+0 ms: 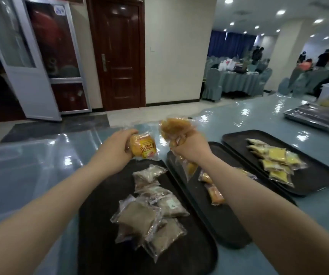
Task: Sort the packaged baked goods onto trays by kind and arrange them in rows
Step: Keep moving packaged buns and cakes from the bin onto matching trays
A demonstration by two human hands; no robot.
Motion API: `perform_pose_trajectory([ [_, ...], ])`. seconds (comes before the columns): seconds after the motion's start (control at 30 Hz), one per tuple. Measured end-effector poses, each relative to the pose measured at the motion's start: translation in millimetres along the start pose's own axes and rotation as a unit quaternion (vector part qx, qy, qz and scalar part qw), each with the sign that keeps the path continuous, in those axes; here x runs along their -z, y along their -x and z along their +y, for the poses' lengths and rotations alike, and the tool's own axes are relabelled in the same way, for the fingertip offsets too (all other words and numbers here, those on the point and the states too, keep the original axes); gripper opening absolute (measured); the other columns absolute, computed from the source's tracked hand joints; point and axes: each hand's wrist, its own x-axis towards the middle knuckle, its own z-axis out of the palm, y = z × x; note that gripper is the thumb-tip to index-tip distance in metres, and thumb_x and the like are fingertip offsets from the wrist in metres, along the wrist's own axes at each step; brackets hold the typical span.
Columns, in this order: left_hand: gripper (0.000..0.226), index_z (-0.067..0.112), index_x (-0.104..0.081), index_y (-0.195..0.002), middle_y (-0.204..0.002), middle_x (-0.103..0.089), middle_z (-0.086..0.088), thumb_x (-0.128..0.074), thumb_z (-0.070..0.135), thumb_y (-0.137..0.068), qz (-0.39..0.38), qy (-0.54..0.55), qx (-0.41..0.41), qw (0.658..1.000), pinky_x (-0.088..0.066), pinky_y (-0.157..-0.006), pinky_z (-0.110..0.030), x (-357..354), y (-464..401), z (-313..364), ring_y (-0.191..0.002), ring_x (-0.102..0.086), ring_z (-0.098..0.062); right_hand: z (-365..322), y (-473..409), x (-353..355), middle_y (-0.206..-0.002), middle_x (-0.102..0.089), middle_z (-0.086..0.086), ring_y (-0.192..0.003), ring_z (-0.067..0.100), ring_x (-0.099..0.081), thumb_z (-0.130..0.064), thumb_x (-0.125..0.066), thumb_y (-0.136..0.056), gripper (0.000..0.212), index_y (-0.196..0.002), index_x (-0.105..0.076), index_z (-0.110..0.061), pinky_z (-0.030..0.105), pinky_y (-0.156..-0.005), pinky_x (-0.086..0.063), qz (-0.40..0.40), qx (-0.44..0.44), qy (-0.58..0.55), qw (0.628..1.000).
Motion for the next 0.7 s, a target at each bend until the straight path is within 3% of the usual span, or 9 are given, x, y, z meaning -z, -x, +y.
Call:
perform_pose_trajectory([
  [0.07,0.049,0.025,-0.056,-0.122,-0.11,-0.058,0.008,-0.07,0.008,-0.078,-0.012,0.028,0.007,1.0,-0.04,-0.074,-0.02,-50.1,-18.7,22.6,-0.098,-0.054,-0.011,60.1,-11.3,27.4,-0.07,-0.059,-0.013,-0.065,0.002,-0.058,-0.03,-0.076,-0.069,0.027,-0.072,-0.05,-0.034,0.013,-0.049,-0.04,-0.007,-0.02,0.037,0.999],
  [0.13,0.045,0.028,-0.058,-0.116,-0.103,-0.062,0.009,-0.068,0.008,-0.077,-0.039,0.069,0.035,0.996,-0.041,-0.071,-0.022,-105.9,-35.6,43.6,-0.093,-0.057,-0.011,117.5,-22.0,52.3,-0.072,-0.055,-0.017,-0.066,-0.001,-0.052,-0.028,-0.078,-0.067,0.031,-0.08,-0.051,-0.033,0.01,-0.049,-0.035,-0.01,-0.039,0.064,0.997],
  [0.27,0.048,0.031,-0.059,-0.118,-0.103,-0.065,0.011,-0.075,0.019,-0.074,-0.087,0.145,0.126,0.978,-0.041,-0.078,-0.022,-209.2,-61.5,81.8,-0.096,-0.059,-0.01,214.6,-39.6,86.6,-0.095,-0.063,-0.003,-0.087,0.019,-0.06,-0.03,-0.077,-0.069,0.05,-0.113,-0.054,-0.022,0.028,-0.069,-0.048,-0.053,-0.096,0.13,0.985],
  [0.33,0.056,0.027,-0.056,-0.125,-0.109,-0.065,0.009,-0.077,0.022,-0.073,-0.123,0.196,0.165,0.959,-0.046,-0.088,-0.029,-250.6,-73.4,92.7,-0.1,-0.06,-0.01,249.5,-48.9,95.0,-0.093,-0.063,-0.005,-0.09,0.022,-0.062,-0.029,-0.075,-0.067,0.053,-0.114,-0.05,-0.025,0.033,-0.071,-0.051,-0.077,-0.108,0.14,0.981],
  [0.43,0.061,0.023,-0.052,-0.127,-0.114,-0.064,0.002,-0.076,0.015,-0.072,-0.129,0.22,0.213,0.943,-0.049,-0.089,-0.033,-296.2,-93.5,101.3,-0.104,-0.059,-0.015,286.5,-67.2,96.7,-0.094,-0.06,-0.009,-0.097,0.023,-0.061,-0.031,-0.079,-0.061,0.057,-0.109,-0.047,-0.029,0.035,-0.077,-0.052,-0.086,-0.12,0.124,0.981],
  [0.53,0.092,0.021,-0.028,-0.146,-0.145,-0.039,-0.006,-0.078,0.012,-0.069,-0.115,0.23,0.258,0.931,-0.041,-0.103,-0.041,-323.9,-113.0,109.8,-0.129,-0.042,-0.024,307.6,-86.2,93.5,-0.122,-0.057,-0.004,-0.118,0.022,-0.052,-0.047,-0.085,-0.053,0.086,-0.128,-0.046,-0.03,0.044,-0.097,-0.047,-0.081,-0.13,0.081,0.985],
  [0.6,0.113,0.026,-0.01,-0.151,-0.157,-0.016,-0.004,-0.085,0.023,-0.066,-0.127,0.22,0.253,0.934,-0.027,-0.112,-0.049,-334.6,-124.4,112.9,-0.142,-0.019,-0.027,314.4,-93.9,91.7,-0.143,-0.043,-0.002,-0.133,0.024,-0.039,-0.058,-0.082,-0.053,0.108,-0.144,-0.03,-0.033,0.047,-0.105,-0.039,-0.1,-0.151,0.018,0.983],
  [0.7,0.113,0.031,-0.003,-0.151,-0.159,-0.003,-0.005,-0.082,0.032,-0.07,-0.158,0.226,0.243,0.93,-0.016,-0.116,-0.049,-344.3,-138.8,113.0,-0.146,-0.001,-0.025,322.6,-102.6,91.1,-0.153,-0.03,0.001,-0.137,0.025,-0.033,-0.06,-0.078,-0.059,0.109,-0.148,-0.019,-0.037,0.044,-0.104,-0.039,-0.131,-0.185,-0.106,0.968],
])
